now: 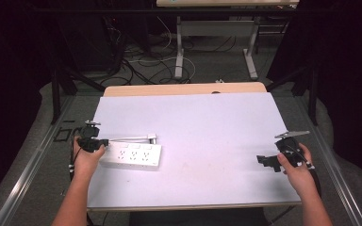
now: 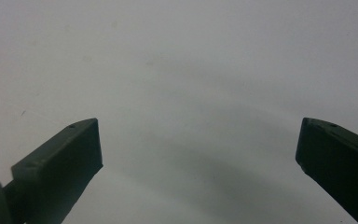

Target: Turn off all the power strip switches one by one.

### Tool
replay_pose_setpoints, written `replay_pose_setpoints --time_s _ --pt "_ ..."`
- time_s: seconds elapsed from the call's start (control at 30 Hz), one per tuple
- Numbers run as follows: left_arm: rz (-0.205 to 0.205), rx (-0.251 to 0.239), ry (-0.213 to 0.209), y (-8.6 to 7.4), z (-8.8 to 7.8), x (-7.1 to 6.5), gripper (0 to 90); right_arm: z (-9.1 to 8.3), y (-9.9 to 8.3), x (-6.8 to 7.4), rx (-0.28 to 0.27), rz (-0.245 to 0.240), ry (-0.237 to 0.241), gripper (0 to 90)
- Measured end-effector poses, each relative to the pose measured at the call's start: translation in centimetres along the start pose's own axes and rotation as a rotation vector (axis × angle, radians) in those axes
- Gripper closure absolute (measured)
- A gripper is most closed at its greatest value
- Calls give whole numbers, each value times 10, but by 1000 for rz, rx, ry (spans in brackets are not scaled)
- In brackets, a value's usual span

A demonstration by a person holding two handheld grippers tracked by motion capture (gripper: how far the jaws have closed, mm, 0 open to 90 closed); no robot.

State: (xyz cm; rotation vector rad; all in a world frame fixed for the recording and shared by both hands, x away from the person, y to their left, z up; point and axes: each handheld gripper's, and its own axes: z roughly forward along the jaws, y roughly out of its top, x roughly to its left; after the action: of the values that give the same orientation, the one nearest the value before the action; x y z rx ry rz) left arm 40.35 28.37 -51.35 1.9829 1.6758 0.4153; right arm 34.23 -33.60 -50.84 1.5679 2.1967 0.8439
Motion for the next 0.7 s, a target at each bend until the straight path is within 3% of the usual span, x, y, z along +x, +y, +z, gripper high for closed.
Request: replay_pose_setpoints --time_s 0.03,0.2,0.3,0.5,0.7 --pt "5 26 -6 0 0 1 900 0 0 0 1 4 -3 0" --pt "-2 -5 3 -3 4 0 900 1 -1 -3 2 -4 -4 0" --pt "0 13 -7 -3 4 1 900 0 -1 -3 0 -2 -6 0" --pt "38 53 36 -2 5 -5 900 0 -2 -4 0 4 -4 0" --pt "22 24 20 -5 5 -2 900 -2 -2 -3 -5 -4 -7 0"
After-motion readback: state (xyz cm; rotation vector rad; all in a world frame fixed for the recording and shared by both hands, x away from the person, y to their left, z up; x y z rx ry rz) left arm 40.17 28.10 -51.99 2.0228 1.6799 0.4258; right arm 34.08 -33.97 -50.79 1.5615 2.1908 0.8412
